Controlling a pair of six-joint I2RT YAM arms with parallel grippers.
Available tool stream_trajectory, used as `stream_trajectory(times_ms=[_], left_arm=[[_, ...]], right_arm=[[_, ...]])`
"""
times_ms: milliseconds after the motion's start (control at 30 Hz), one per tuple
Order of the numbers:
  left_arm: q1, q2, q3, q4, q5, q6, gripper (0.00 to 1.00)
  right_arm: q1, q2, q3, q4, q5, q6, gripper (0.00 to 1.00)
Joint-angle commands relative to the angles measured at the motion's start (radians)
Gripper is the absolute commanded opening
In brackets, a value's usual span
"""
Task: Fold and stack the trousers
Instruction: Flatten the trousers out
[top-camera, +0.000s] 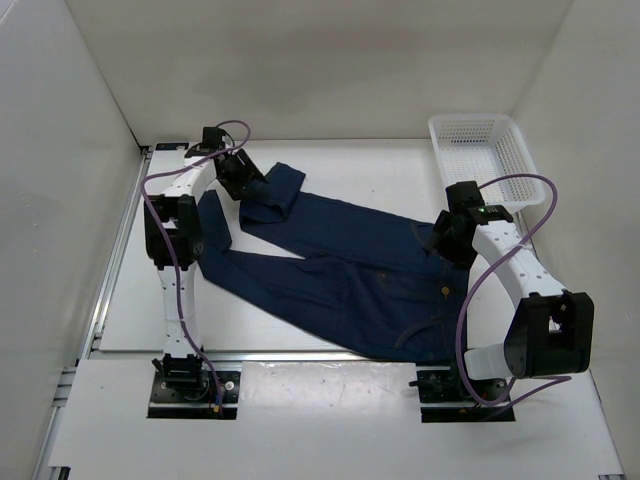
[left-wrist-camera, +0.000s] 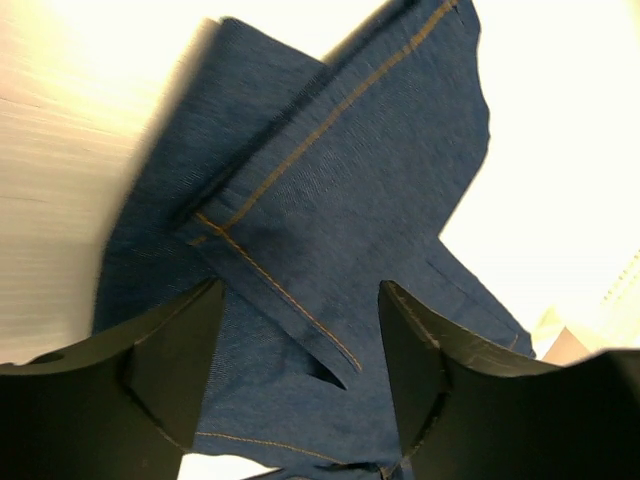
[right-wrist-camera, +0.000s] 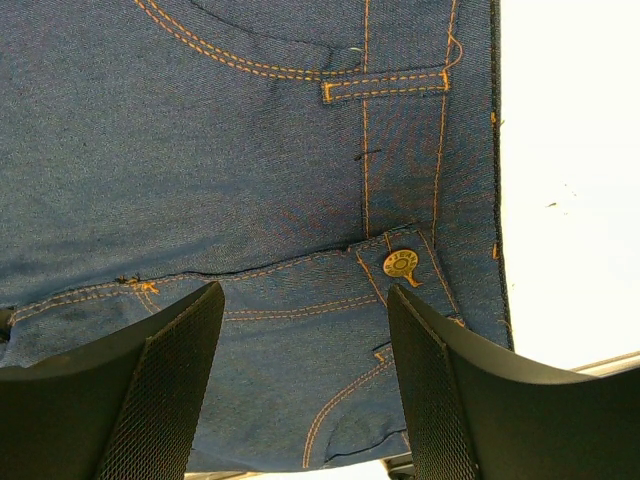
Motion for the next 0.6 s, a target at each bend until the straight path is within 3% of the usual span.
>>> stream_trajectory(times_ms=[0, 567], left_arm=[[0.018, -0.027, 0.018, 0.008, -0.036, 0.003, 0.75], [0.010, 0.034, 0.076, 0.008, -0.139, 0.044, 0.70]], right_arm=[[0.003, -0.025, -0.007, 0.000, -0.011, -0.020, 0.71], [0.003, -0.005, -0.016, 0.000, -0.002, -0.020, 0.71]])
